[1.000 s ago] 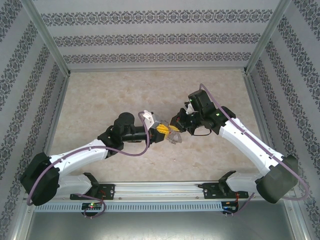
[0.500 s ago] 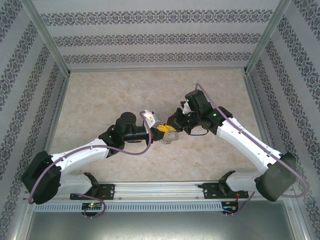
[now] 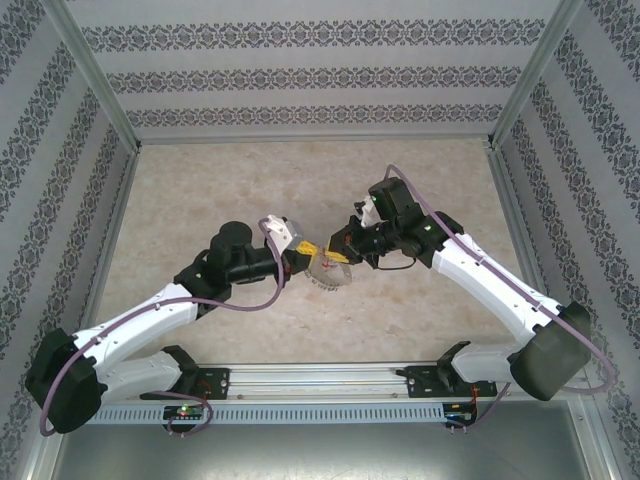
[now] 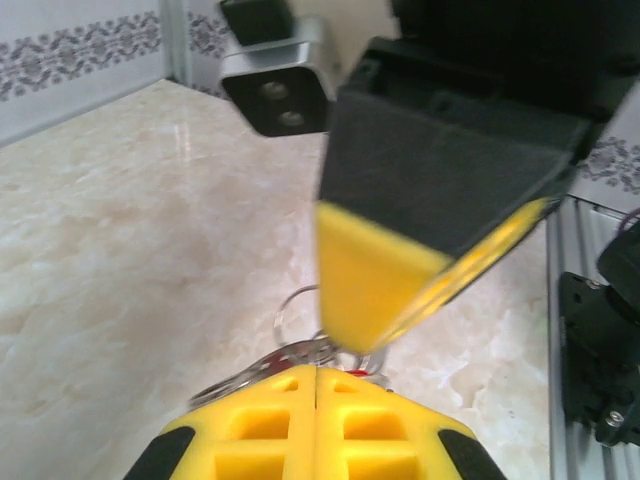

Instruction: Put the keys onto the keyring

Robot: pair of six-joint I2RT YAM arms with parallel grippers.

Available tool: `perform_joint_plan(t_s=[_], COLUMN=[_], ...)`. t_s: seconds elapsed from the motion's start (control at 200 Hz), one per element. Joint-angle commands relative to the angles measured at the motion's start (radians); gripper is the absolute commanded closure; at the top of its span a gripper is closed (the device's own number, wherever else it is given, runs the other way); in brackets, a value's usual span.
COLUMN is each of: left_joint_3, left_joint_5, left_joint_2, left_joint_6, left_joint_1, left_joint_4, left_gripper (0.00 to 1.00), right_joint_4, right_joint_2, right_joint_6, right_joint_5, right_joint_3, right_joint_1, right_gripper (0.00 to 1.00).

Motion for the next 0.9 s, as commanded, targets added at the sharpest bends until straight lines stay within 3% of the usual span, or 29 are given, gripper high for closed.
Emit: perform_joint_plan(t_s=[0.0,0.23,0.335,0.599,0.699,0.809,0.894], left_joint_3=[-0.006,-0.011,-0.013,-0.001,0.019,0.042,0.056], left_joint_5=[-0.044,0.166,0.202,0.148,0.14,0.132,0.139], left_joint_2=[0.005,0.018,-0.008,-0.011,0.017,0.046,0.054], left_joint_6=[-0.08,-0.101,-0.083,-0.09,-0.095,-0.087,-0.089], left_joint_1=[0.021,0.022,0.021,0.022,0.021,0.023,0.023], left_joint_4=[-0.056,0.024,0.012,-0.008,-0.003,-0.016,-0.013], left_gripper=[0.98,0.63,0.56,0.58,0.66,0.83,0.85], right_joint_4=[0.048,0.069,0.065,0.069,0.069,0.072,0.071], right_joint_2=[0.008,0.013,0.015,0.009,0.011,0.013,0.012], right_joint_6=[-0.006,0.007,-0.001,-0.007,-0.007,-0.007,-0.009], right_joint_5=[-0.051,-0.032,-0.024,-0.01,-0.011,-0.013,-0.01], right_joint_3=[0.045,0.048,0.053,0.046,0.047,0.047,0.047], right_joint_1=[0.013,0.016,0.015,0.024,0.031,0.036,0.037], right_gripper=[1.0,1.0,1.0,1.0,1.0,1.0,1.0])
